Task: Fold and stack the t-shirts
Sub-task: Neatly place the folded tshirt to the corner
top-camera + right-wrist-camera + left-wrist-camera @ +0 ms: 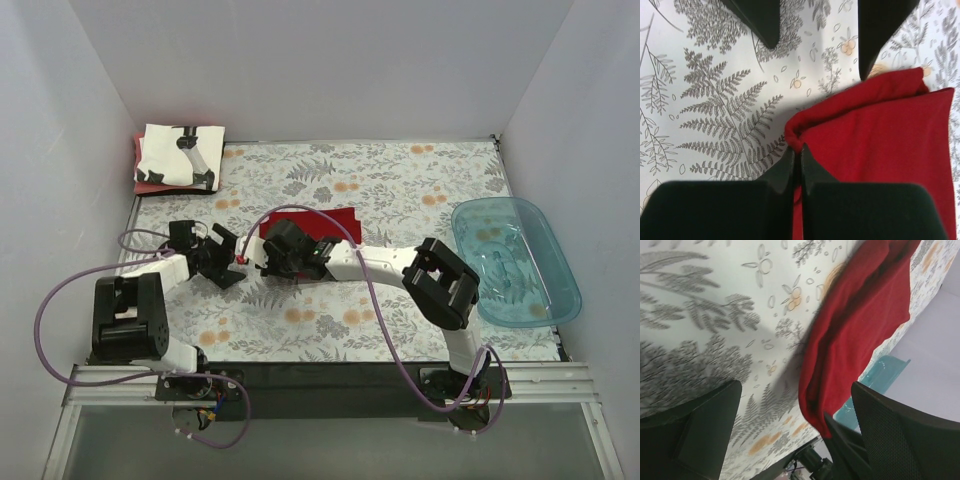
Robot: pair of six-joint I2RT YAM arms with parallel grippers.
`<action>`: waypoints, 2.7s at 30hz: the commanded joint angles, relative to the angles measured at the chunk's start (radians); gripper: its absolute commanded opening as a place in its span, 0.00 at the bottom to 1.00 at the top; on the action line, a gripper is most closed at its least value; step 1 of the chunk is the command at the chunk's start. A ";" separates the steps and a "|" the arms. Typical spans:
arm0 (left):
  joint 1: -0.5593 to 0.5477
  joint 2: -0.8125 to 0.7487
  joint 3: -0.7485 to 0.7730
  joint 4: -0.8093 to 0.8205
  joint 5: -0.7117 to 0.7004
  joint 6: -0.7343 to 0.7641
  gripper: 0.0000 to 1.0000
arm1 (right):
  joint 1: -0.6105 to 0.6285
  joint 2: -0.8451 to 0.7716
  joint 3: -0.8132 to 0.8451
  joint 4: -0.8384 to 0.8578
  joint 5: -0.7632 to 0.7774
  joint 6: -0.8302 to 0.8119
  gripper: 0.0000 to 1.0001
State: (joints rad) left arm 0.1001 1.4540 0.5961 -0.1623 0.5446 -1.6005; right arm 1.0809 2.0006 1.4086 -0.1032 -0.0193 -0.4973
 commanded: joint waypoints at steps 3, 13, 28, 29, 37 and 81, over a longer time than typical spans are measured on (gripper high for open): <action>-0.071 0.077 0.065 0.141 -0.086 -0.099 0.92 | -0.006 -0.043 0.052 0.060 -0.051 0.022 0.01; -0.178 0.204 0.114 0.241 -0.107 -0.194 0.93 | -0.009 -0.025 0.122 0.059 -0.057 0.058 0.01; -0.237 0.336 0.202 0.316 -0.141 -0.259 0.49 | -0.007 0.004 0.181 0.059 -0.059 0.095 0.01; -0.238 0.339 0.206 0.317 -0.147 -0.259 0.35 | -0.007 0.006 0.182 0.057 -0.060 0.097 0.01; -0.238 0.355 0.375 0.172 -0.190 -0.026 0.00 | -0.048 -0.039 0.167 0.043 -0.073 0.170 0.56; -0.056 0.717 1.691 -0.281 -0.318 0.912 0.00 | -0.375 -0.286 -0.007 -0.328 -0.350 0.235 0.98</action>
State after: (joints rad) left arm 0.0418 2.3268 2.2539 -0.4698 0.2016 -0.7013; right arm 0.7078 1.7435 1.4025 -0.4290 -0.3481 -0.2790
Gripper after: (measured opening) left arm 0.087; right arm 0.984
